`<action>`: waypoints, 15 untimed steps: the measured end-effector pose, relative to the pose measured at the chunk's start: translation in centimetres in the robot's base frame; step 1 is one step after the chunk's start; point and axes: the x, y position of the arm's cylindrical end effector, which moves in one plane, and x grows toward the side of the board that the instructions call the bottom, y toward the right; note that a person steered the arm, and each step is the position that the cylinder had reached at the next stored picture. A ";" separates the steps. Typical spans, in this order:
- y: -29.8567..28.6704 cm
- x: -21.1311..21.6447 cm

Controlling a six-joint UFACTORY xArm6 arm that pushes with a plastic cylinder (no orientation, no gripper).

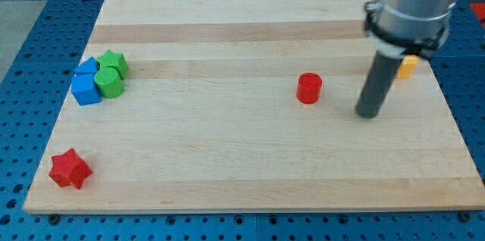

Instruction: Move the red circle closer to the red star

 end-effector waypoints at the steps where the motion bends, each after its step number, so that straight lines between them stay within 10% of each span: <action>1: 0.3 -2.5; 7: -16.1 -4.9; 11: -32.6 3.6; 15: -37.1 6.5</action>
